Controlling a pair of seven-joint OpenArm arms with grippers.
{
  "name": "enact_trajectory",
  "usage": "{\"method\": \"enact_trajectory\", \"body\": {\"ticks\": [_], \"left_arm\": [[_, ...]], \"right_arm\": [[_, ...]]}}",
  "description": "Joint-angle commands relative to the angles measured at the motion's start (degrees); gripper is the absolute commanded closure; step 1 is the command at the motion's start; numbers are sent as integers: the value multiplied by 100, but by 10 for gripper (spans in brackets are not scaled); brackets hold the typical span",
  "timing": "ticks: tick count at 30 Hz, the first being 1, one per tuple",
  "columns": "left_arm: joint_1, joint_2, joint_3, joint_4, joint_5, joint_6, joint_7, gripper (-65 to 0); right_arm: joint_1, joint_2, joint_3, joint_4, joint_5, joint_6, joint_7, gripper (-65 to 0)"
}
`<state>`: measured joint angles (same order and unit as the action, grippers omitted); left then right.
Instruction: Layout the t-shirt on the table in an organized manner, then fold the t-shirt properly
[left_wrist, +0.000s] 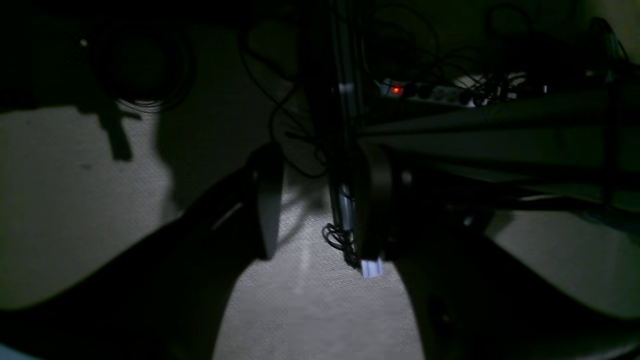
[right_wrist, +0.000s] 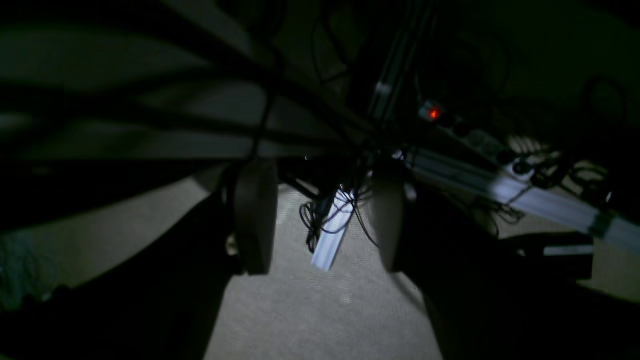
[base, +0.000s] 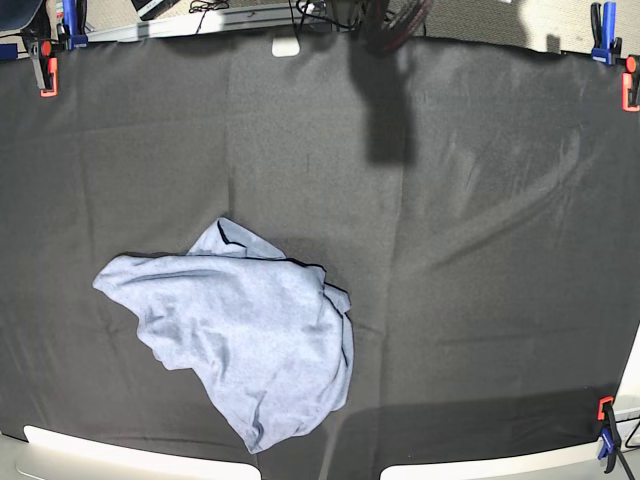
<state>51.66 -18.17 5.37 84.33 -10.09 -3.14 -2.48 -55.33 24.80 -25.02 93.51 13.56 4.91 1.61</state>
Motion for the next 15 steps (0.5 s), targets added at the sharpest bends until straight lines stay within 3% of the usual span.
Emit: {"method": "enact_trajectory", "body": {"ticks": [1, 6, 15], "left_arm": [[107, -79, -9, 181, 116, 63, -20, -215], [210, -125, -9, 748, 431, 321, 302, -215], [332, -363, -20, 1762, 466, 317, 428, -215]], "right_arm": [[-129, 59, -13, 195, 31, 48, 4, -303], [-275, 221, -2, 885, 11, 42, -256, -303], [-411, 269, 372, 2028, -306, 42, -752, -303]]}}
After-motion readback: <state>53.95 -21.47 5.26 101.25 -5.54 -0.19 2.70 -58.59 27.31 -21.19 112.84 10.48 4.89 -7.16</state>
